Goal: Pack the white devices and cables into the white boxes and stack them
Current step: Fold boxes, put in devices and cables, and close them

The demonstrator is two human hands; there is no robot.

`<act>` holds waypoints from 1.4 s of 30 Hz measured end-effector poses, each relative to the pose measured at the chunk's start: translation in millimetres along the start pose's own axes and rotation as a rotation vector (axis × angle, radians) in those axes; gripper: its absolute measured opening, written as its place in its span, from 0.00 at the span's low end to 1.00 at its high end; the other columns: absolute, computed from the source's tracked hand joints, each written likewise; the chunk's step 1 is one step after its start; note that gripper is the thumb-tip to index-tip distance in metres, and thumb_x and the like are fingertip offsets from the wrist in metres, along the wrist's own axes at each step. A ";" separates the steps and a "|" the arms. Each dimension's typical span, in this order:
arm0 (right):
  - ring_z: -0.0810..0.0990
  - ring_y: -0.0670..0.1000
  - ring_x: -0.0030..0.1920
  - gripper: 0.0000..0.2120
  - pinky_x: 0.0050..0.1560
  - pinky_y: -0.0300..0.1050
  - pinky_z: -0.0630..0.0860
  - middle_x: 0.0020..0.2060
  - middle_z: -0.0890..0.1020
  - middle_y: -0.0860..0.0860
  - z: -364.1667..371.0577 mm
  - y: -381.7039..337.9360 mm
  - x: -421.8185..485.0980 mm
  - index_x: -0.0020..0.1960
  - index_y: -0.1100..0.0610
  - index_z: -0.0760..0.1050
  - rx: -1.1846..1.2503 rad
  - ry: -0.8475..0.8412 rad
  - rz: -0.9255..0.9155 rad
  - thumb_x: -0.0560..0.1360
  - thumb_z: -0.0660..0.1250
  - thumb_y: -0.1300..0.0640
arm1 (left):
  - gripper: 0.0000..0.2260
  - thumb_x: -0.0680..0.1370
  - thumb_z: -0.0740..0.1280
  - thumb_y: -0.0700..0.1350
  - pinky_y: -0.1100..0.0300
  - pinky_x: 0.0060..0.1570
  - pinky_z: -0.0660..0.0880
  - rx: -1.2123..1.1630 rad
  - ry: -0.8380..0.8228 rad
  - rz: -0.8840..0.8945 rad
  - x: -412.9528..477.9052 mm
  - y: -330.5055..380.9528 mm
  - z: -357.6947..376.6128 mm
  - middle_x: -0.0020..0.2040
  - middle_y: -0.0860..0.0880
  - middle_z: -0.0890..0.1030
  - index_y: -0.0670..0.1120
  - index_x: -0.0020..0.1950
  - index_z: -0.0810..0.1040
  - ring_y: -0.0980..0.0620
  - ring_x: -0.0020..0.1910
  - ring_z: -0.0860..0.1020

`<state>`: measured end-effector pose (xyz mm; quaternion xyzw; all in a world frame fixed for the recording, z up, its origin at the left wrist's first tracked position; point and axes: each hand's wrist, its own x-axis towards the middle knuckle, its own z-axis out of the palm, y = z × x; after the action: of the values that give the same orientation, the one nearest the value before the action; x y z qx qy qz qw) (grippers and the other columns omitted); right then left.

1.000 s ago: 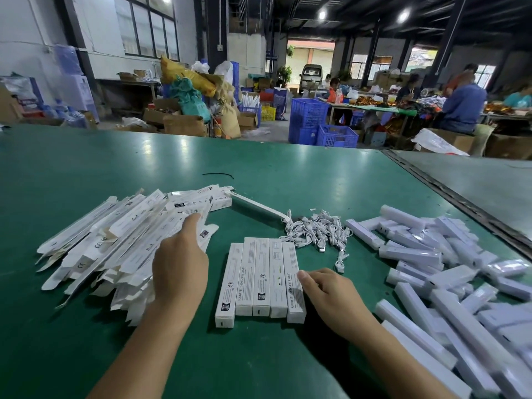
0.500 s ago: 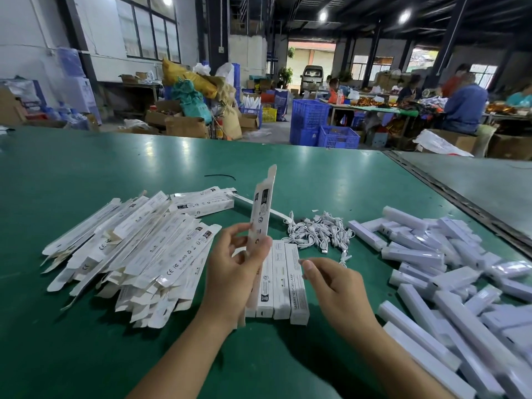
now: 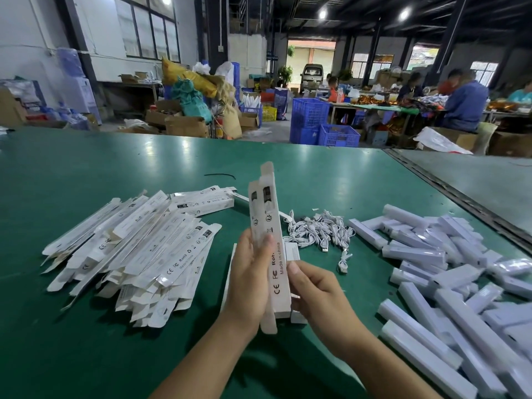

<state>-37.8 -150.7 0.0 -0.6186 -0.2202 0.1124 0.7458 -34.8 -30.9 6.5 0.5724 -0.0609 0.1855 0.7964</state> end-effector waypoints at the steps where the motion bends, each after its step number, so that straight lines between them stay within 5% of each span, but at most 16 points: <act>1: 0.83 0.51 0.44 0.19 0.43 0.47 0.80 0.44 0.84 0.56 0.6 -1.1 0.9 0.52 0.56 0.82 0.039 -0.011 0.006 0.74 0.65 0.42 | 0.13 0.79 0.64 0.54 0.64 0.37 0.74 -0.013 0.006 -0.009 -1.3 -1.1 1.8 0.35 0.54 0.75 0.45 0.50 0.73 0.57 0.35 0.75; 5: 0.83 0.48 0.48 0.15 0.43 0.42 0.80 0.52 0.84 0.54 2.4 -3.1 2.7 0.61 0.49 0.80 0.127 -0.058 0.028 0.76 0.66 0.48 | 0.22 0.77 0.59 0.62 0.51 0.52 0.76 0.037 0.019 -0.028 -5.2 -6.2 2.7 0.49 0.48 0.77 0.46 0.60 0.70 0.50 0.49 0.78; 9: 0.81 0.49 0.58 0.16 0.56 0.40 0.78 0.60 0.82 0.54 1.6 -3.5 1.5 0.68 0.55 0.75 0.058 -0.166 -0.044 0.82 0.61 0.56 | 0.15 0.81 0.55 0.61 0.66 0.46 0.74 0.168 0.027 0.050 -5.7 -13.9 1.2 0.51 0.50 0.75 0.52 0.59 0.67 0.60 0.47 0.77; 12: 0.75 0.51 0.68 0.17 0.63 0.44 0.74 0.66 0.78 0.52 -0.3 -2.3 0.0 0.70 0.54 0.73 0.033 -0.188 -0.032 0.83 0.57 0.52 | 0.16 0.77 0.53 0.63 0.70 0.46 0.73 0.198 -0.004 0.014 -5.6 -17.4 -0.1 0.51 0.55 0.74 0.55 0.58 0.65 0.65 0.46 0.76; 15: 0.78 0.46 0.60 0.20 0.57 0.40 0.74 0.60 0.81 0.52 -2.4 -4.7 -0.2 0.65 0.54 0.77 -0.044 -0.154 0.035 0.83 0.56 0.45 | 0.27 0.69 0.53 0.73 0.64 0.47 0.74 0.169 -0.041 -0.060 -6.8 -18.1 -2.7 0.46 0.66 0.75 0.55 0.57 0.65 0.65 0.46 0.77; 18: 0.77 0.44 0.53 0.20 0.58 0.40 0.72 0.56 0.82 0.45 -6.2 -6.8 0.8 0.68 0.49 0.76 -0.077 -0.125 0.060 0.80 0.60 0.44 | 0.32 0.68 0.59 0.72 0.66 0.40 0.76 0.092 -0.009 -0.051 -6.1 -15.6 -1.4 0.49 0.60 0.78 0.51 0.61 0.69 0.63 0.43 0.79; 20: 0.75 0.45 0.45 0.18 0.50 0.36 0.71 0.50 0.84 0.44 -10.2 -7.2 1.6 0.65 0.44 0.78 -0.094 -0.072 0.080 0.76 0.65 0.45 | 0.30 0.69 0.65 0.67 0.63 0.41 0.76 -0.012 0.055 -0.029 -1.4 -9.7 -3.0 0.49 0.52 0.81 0.50 0.63 0.70 0.59 0.43 0.80; 23: 0.79 0.53 0.49 0.18 0.53 0.48 0.72 0.53 0.84 0.58 -16.7 -5.7 2.5 0.60 0.48 0.82 -0.031 0.029 0.128 0.70 0.73 0.49 | 0.17 0.75 0.72 0.53 0.58 0.44 0.78 -0.203 0.123 -0.027 8.3 1.7 -9.7 0.46 0.47 0.84 0.49 0.58 0.72 0.51 0.42 0.82; 27: 0.81 0.52 0.46 0.17 0.48 0.43 0.79 0.50 0.85 0.60 -21.3 -9.6 5.2 0.55 0.56 0.84 0.085 0.081 0.142 0.68 0.74 0.53 | 0.13 0.72 0.69 0.48 0.57 0.40 0.81 -0.319 0.122 -0.074 12.2 11.8 -16.0 0.49 0.43 0.85 0.47 0.54 0.73 0.44 0.45 0.85; 32: 0.83 0.59 0.37 0.17 0.37 0.46 0.81 0.48 0.84 0.63 -25.0 -10.6 4.7 0.54 0.60 0.82 0.118 0.126 0.226 0.65 0.76 0.59 | 0.07 0.82 0.60 0.38 0.52 0.41 0.82 -0.382 0.098 -0.141 8.9 8.4 -15.1 0.55 0.39 0.84 0.44 0.59 0.71 0.38 0.52 0.84; 38: 0.80 0.60 0.30 0.18 0.28 0.44 0.78 0.46 0.83 0.65 -25.4 -9.1 2.5 0.55 0.69 0.75 0.194 0.104 0.204 0.67 0.74 0.65 | 0.10 0.84 0.56 0.36 0.51 0.42 0.82 -0.398 0.069 -0.180 11.2 4.1 -16.4 0.56 0.39 0.84 0.42 0.64 0.71 0.38 0.53 0.84; 42: 0.81 0.57 0.33 0.14 0.34 0.44 0.80 0.46 0.84 0.60 -22.5 -7.8 3.4 0.52 0.60 0.82 0.134 0.186 0.157 0.67 0.74 0.58 | 0.18 0.80 0.64 0.44 0.51 0.47 0.82 -0.276 0.067 -0.103 13.5 0.7 -15.6 0.56 0.45 0.84 0.47 0.70 0.67 0.42 0.56 0.83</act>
<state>-25.1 -170.5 5.1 -0.5904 -0.0929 0.1271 0.7916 -24.4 -13.0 6.0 0.4532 -0.0297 0.1533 0.8776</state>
